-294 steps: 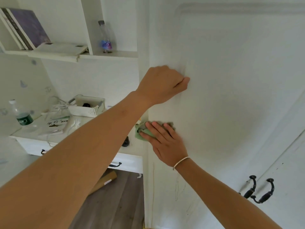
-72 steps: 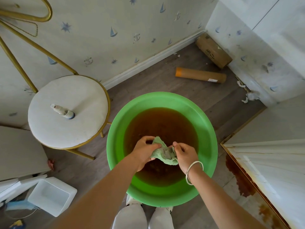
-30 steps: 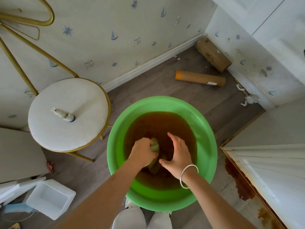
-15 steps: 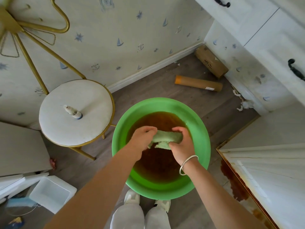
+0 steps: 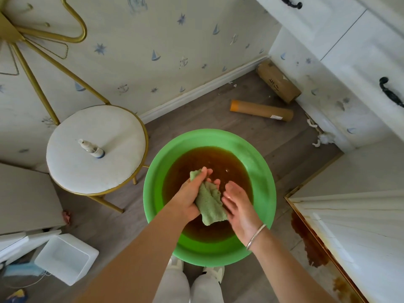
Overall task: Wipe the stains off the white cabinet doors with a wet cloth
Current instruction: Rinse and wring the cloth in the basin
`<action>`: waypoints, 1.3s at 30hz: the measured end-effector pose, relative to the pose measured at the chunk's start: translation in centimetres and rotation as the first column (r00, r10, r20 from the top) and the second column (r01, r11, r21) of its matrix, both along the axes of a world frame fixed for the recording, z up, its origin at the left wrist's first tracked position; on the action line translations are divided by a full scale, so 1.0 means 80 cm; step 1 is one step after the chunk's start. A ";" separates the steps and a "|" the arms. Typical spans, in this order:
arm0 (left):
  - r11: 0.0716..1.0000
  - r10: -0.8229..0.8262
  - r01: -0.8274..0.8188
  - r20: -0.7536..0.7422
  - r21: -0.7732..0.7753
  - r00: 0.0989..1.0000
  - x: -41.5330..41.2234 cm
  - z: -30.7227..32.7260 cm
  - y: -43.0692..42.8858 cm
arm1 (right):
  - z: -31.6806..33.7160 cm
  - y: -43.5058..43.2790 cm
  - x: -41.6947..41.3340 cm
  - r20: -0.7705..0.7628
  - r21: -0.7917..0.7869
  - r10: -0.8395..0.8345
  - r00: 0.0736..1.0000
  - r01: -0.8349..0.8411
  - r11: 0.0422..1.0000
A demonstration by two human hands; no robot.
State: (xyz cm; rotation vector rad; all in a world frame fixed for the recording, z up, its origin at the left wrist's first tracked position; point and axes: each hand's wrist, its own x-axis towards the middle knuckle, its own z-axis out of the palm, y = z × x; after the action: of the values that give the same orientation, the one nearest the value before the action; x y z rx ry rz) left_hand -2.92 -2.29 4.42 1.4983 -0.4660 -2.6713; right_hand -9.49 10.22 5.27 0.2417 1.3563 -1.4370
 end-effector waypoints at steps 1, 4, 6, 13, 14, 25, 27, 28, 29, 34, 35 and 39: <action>0.999 -0.031 0.031 -0.009 0.011 0.999 -0.003 0.007 0.001 | -0.001 -0.001 -0.004 0.201 -0.106 0.064 0.978 -0.043 0.993; 0.992 -0.069 0.079 -0.093 0.100 0.993 -0.014 0.024 0.001 | -0.006 0.000 -0.005 0.524 -0.345 0.317 0.791 -0.143 0.928; 0.986 -0.137 0.147 -0.118 0.080 0.983 -0.021 0.027 0.000 | -0.005 -0.002 -0.009 0.587 -0.397 0.337 0.736 -0.100 0.912; 0.787 -0.546 0.512 -0.002 -0.345 0.838 -0.036 0.025 -0.013 | 0.015 -0.018 -0.023 0.453 -0.246 0.381 0.806 -0.298 0.922; 0.754 -0.565 0.531 0.032 -0.387 0.825 -0.038 0.024 -0.015 | 0.016 -0.021 -0.022 0.392 -0.204 0.409 0.824 -0.356 0.912; 0.595 -0.399 0.567 0.404 -0.569 0.823 -0.043 -0.007 0.000 | -0.008 -0.049 0.019 -0.232 0.623 0.822 0.520 -0.570 0.536; 0.554 -0.359 0.592 0.474 -0.585 0.804 -0.044 -0.011 0.001 | -0.011 -0.050 0.023 -0.287 0.681 0.857 0.429 -0.538 0.497; 0.540 -0.336 0.598 0.500 -0.592 0.798 -0.044 -0.012 0.001 | -0.013 -0.050 0.025 -0.285 0.680 0.862 0.420 -0.545 0.490; 0.538 -0.315 0.596 0.514 -0.596 0.798 -0.044 -0.014 0.001 | -0.013 -0.050 0.028 -0.274 0.694 0.878 0.392 -0.552 0.462; 0.578 -0.215 0.566 0.559 -0.588 0.801 -0.036 -0.025 0.003 | -0.006 -0.058 0.035 -0.179 0.769 0.927 0.331 -0.541 0.341; 0.583 -0.202 0.565 0.570 -0.583 0.796 -0.033 -0.027 0.003 | -0.008 -0.060 0.037 -0.137 0.773 0.924 0.358 -0.545 0.326; 0.610 -0.192 0.571 0.597 -0.549 0.779 -0.022 -0.030 0.007 | -0.013 -0.062 0.046 -0.067 0.793 0.947 0.313 -0.559 0.241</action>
State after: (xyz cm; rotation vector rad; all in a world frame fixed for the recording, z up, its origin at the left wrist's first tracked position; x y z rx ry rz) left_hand -4.71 -1.74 2.02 1.8806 -1.8234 -1.8214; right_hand -5.82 5.27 4.24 -0.4914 2.0048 0.0011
